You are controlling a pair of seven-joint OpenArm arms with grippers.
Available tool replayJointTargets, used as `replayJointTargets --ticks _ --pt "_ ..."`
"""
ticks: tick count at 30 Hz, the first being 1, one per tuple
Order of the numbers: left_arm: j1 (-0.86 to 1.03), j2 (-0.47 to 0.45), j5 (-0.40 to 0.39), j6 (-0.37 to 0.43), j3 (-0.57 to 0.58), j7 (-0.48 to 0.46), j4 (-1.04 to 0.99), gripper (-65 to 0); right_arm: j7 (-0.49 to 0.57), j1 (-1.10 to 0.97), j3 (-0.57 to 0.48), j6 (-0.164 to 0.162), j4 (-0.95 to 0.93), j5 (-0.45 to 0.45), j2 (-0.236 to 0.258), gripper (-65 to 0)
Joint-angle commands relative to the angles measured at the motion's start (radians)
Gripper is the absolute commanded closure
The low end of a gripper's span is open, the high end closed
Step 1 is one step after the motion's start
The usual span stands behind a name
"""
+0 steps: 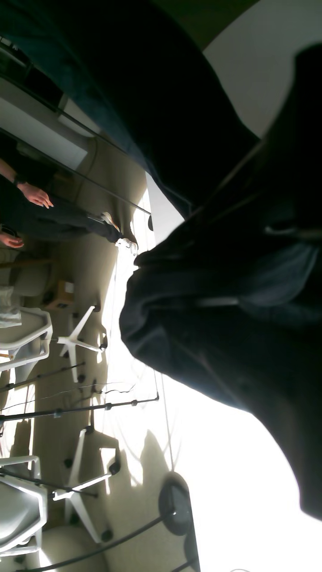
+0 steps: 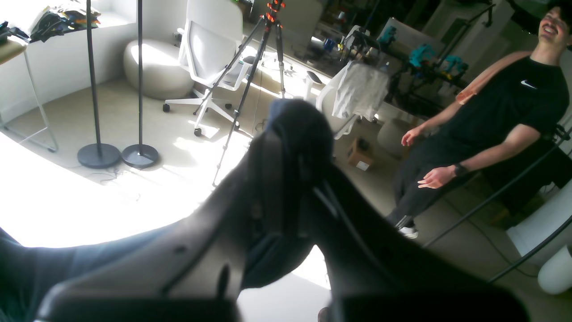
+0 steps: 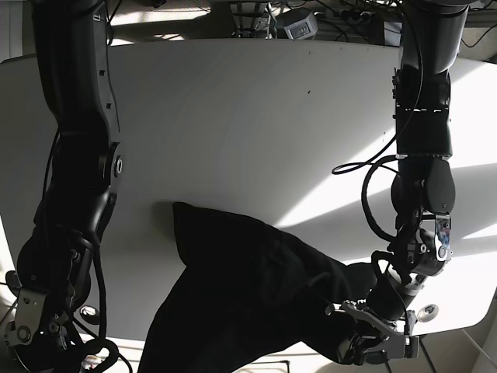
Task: Fold the T-shirt properly
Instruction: 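Grasp the shirt with the left gripper and raise it high with both, then lay the shirt flat by dragging both grippers back across the table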
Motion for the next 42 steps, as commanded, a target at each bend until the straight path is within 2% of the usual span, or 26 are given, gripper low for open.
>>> replayJointTargets --ticks 1,3,5,8,10,13,18,22,28,30,32,36,42 --pt "-0.117 -0.006 -0.005 -0.017 -0.041 0.010 0.018 0.0 0.060 0.124 0.003 -0.008 -0.048 0.006 0.006 -2.2" --pt "-0.192 -0.011 -0.005 -0.019 -0.076 0.050 0.018 0.0 0.080 0.192 0.003 -0.008 -0.094 0.006 0.007 -2.2" --pt "-0.271 -0.023 -0.003 -0.019 -0.118 0.084 0.018 0.0 0.080 0.214 0.000 -0.008 -0.113 0.006 0.036 -2.2" --pt "-0.292 -0.074 -0.010 -0.019 -0.128 0.092 0.021 0.0 0.077 0.214 0.003 -0.008 -0.091 0.006 0.052 -2.2" --pt "-0.286 -0.077 -0.011 -0.019 -0.130 0.092 0.030 0.0 0.052 0.203 0.004 -0.008 -0.048 0.008 0.064 -2.2" --pt "-0.160 -0.077 -0.005 -0.034 -0.145 0.092 0.104 0.0 -0.006 0.049 0.047 -0.008 0.095 0.016 0.072 -2.2" --pt "0.142 -0.072 -0.005 -0.037 -0.196 0.090 0.250 0.0 -0.031 -0.348 0.127 -0.008 0.325 0.017 0.038 -2.2" --pt "0.457 -0.067 -0.010 -0.037 -0.251 0.087 0.385 0.0 -0.017 -0.690 0.230 -0.001 0.449 0.017 -0.034 -2.2" --pt "0.776 -0.015 -0.010 -0.037 -0.337 0.086 0.486 0.0 0.026 -0.983 0.339 0.001 0.521 0.022 -0.125 -2.2" --pt "0.877 -0.003 -0.010 -0.037 -0.363 0.086 0.509 0.0 0.026 -1.079 0.385 0.001 0.529 0.077 -0.151 -2.2" --pt "0.957 -0.003 -0.010 -0.037 -0.366 0.086 0.533 0.0 0.026 -1.177 0.437 -0.005 0.532 0.180 -0.151 -2.2" --pt "1.064 -0.003 -0.011 -0.037 -0.405 0.086 0.538 0.0 0.026 -1.298 0.463 -0.007 0.529 0.299 -0.151 -2.2" --pt "1.193 -0.005 -0.011 -0.039 -0.464 0.086 0.538 0.0 0.029 -1.413 0.464 -0.007 0.527 0.358 -0.168 -2.2"
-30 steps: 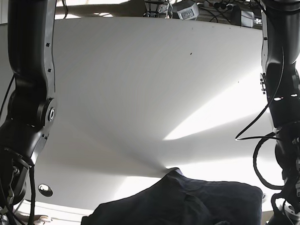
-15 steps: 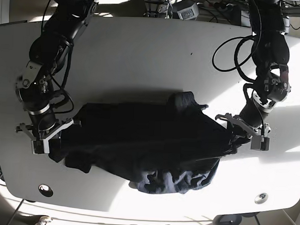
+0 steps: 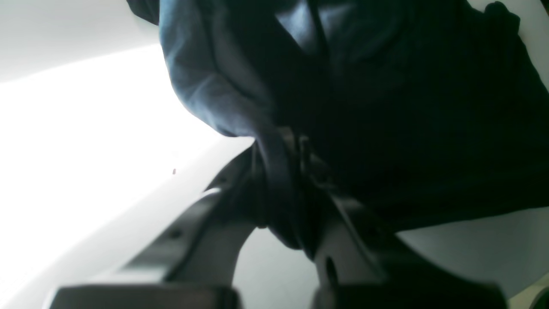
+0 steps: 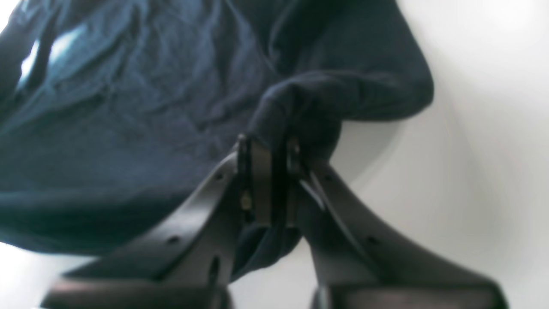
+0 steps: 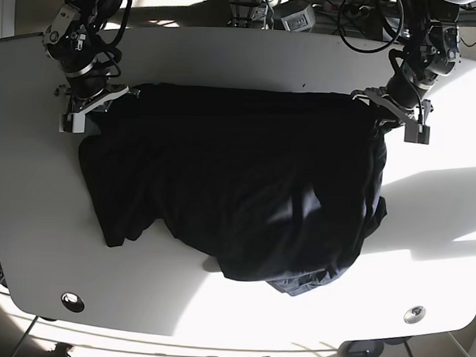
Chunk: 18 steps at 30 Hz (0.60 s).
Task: Fold the T-shirt properly
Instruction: 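Lay the shirt flat by dragging both grippers back across the table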
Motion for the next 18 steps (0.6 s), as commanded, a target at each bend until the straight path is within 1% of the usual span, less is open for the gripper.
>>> replayJointTargets --ticks 1,4,6,8,9,11,13,15,16,18 --pt "0.029 -0.011 -0.002 -0.002 -0.024 -0.025 0.021 0.0 0.030 -0.015 0.009 0.002 0.020 0.020 -0.029 -2.2" --pt "0.041 -0.014 -0.001 -0.002 -0.030 -0.022 0.020 0.0 0.030 -0.038 0.075 0.002 0.020 0.018 -0.080 -2.5" --pt "0.058 -0.017 0.002 -0.002 -0.033 -0.022 0.020 0.0 0.030 -0.063 0.098 0.004 0.020 0.023 -0.095 -2.7" --pt "0.067 -0.017 -0.001 -0.003 -0.074 -0.022 0.021 0.0 0.030 -0.081 0.115 0.005 0.020 0.026 -0.115 -3.2" --pt "0.072 -0.017 -0.001 -0.008 -0.087 -0.022 0.021 0.0 0.030 -0.092 0.115 0.005 0.020 0.026 -0.124 -4.6" --pt "0.072 -0.017 0.001 -0.054 -0.107 -0.022 0.021 0.0 0.030 -0.106 0.114 0.007 0.020 0.026 -0.133 -7.9" --pt "0.072 -0.017 0.001 -0.092 -0.130 -0.020 0.021 0.0 0.030 -0.118 0.111 0.008 0.020 0.026 -0.145 -7.5" --pt "0.072 -0.025 0.005 -0.092 -0.134 -0.020 0.021 0.0 0.030 -0.117 0.108 0.008 0.020 0.026 -0.145 -8.4" --pt "0.072 -0.037 0.005 -0.092 -0.139 -0.020 0.021 -3.6 0.030 -0.117 0.108 0.008 0.020 0.026 -0.145 -10.8" --pt "0.073 -0.045 0.004 -0.092 -0.144 0.004 0.021 -14.4 0.027 -0.118 0.109 0.008 0.020 0.026 -0.145 -19.8"
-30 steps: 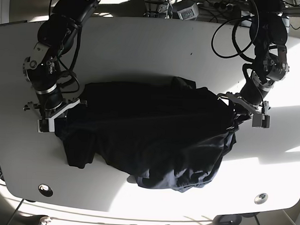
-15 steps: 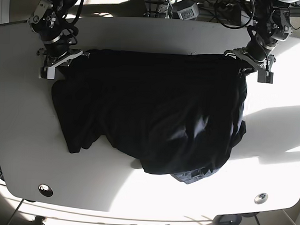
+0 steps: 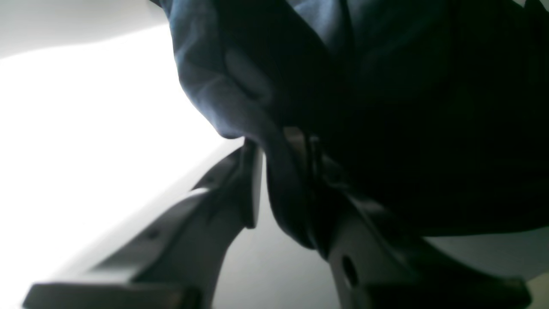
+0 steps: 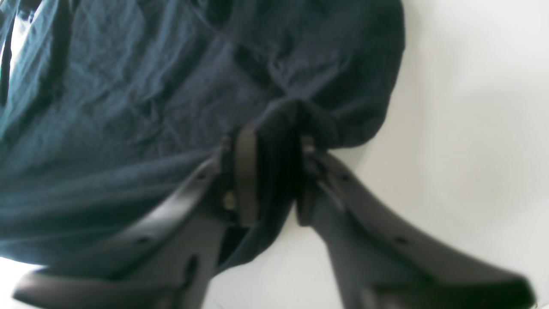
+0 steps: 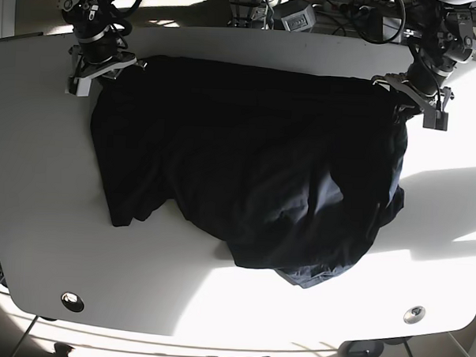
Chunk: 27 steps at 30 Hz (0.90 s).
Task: Fold the T-shirt properly
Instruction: 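Lay the shirt flat by dragging both grippers back across the table, then release with the left gripper and regrasp the shirt edge lower down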
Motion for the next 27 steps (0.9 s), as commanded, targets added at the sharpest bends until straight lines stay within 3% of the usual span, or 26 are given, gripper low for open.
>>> replayJointTargets --ticks 1,5,6,8,11,13,15,17,19,20,22,24,27 --pt "0.003 -0.014 -0.005 -0.001 -0.017 0.022 0.020 -20.3 0.023 -0.001 0.003 0.000 0.020 0.011 0.004 -26.0" --pt "0.005 -0.011 -0.010 -0.001 -0.063 0.065 0.020 -34.4 0.023 -0.001 0.003 0.000 0.020 0.011 0.004 -46.9" --pt "0.003 -0.014 -0.011 -0.003 -0.063 0.062 0.020 -35.4 0.023 -0.001 0.003 0.000 0.020 0.011 0.004 -47.9" --pt "-0.012 -0.015 -0.013 -0.006 -0.061 0.062 0.020 -37.1 0.023 0.007 0.008 0.000 0.020 0.011 0.004 -48.4" --pt "-0.041 -0.015 -0.043 -0.189 -0.059 0.068 0.019 -37.1 0.023 0.039 0.037 -0.006 0.020 0.011 0.005 -48.5" --pt "-0.041 -0.009 -0.022 -0.297 -0.040 0.069 0.019 -37.1 0.020 0.070 0.074 -0.006 0.018 0.011 0.005 -48.5" --pt "-0.037 -0.018 -0.017 -0.301 -0.021 0.088 0.019 -37.1 0.020 0.073 0.076 -0.006 0.018 0.011 0.005 -48.4" --pt "-0.035 -0.049 -0.019 -0.305 -0.026 0.164 0.019 -37.1 0.020 0.073 0.076 -0.008 0.018 0.008 0.005 -48.4" --pt "-0.035 -0.058 -0.019 -0.386 -0.050 0.235 0.014 -36.7 0.020 0.073 0.076 -0.009 0.018 0.005 0.004 -48.4" --pt "-0.035 -0.051 -0.019 -0.423 -0.072 0.246 0.016 -36.7 0.020 0.070 0.076 -0.009 0.012 0.005 0.004 -48.4" --pt "-0.033 -0.020 -0.019 -0.423 -0.113 0.250 0.016 -36.7 0.020 0.068 0.076 -0.009 -0.015 0.005 0.004 -48.4" --pt "-0.044 -0.009 -0.020 -0.423 -0.124 0.249 0.019 -36.7 0.008 0.065 0.082 -0.055 -0.060 0.011 0.004 -48.5" --pt "-0.136 -0.008 -0.085 -0.423 -0.130 0.250 0.013 -36.8 0.009 0.042 0.082 -0.058 -0.078 0.011 0.004 -48.7"
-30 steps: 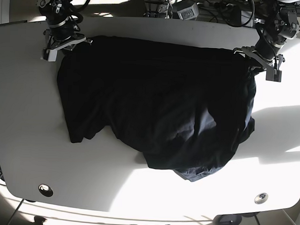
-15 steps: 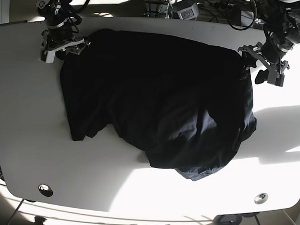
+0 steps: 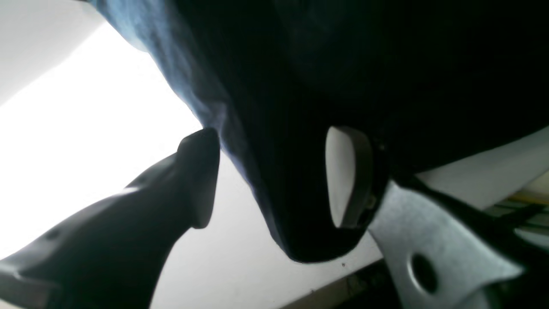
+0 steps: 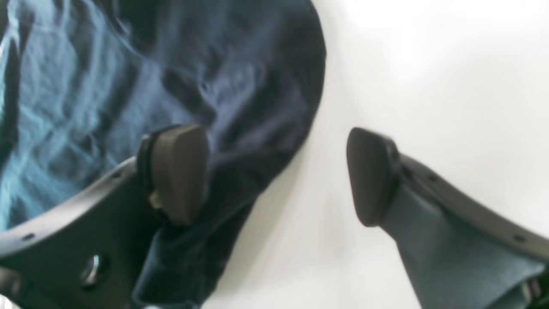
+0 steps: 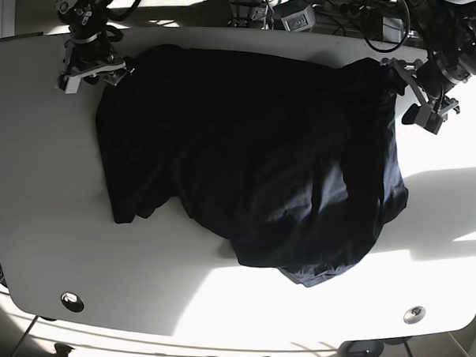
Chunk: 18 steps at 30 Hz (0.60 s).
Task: Fold the T-shirt properly
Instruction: 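Release with the left gripper and regrasp the shirt edge lower down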
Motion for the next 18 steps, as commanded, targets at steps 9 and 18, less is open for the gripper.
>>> replayJointTargets --ticks 9,18 --pt "-0.346 0.108 0.159 -0.002 0.058 -0.036 0.008 -37.2 -0.029 0.025 -0.007 0.006 -0.113 0.042 0.006 -48.4" --pt "-0.806 0.111 0.508 0.114 0.190 -0.065 -0.417 -37.2 -0.060 0.088 -0.009 -0.002 -0.153 0.116 0.006 -25.2"
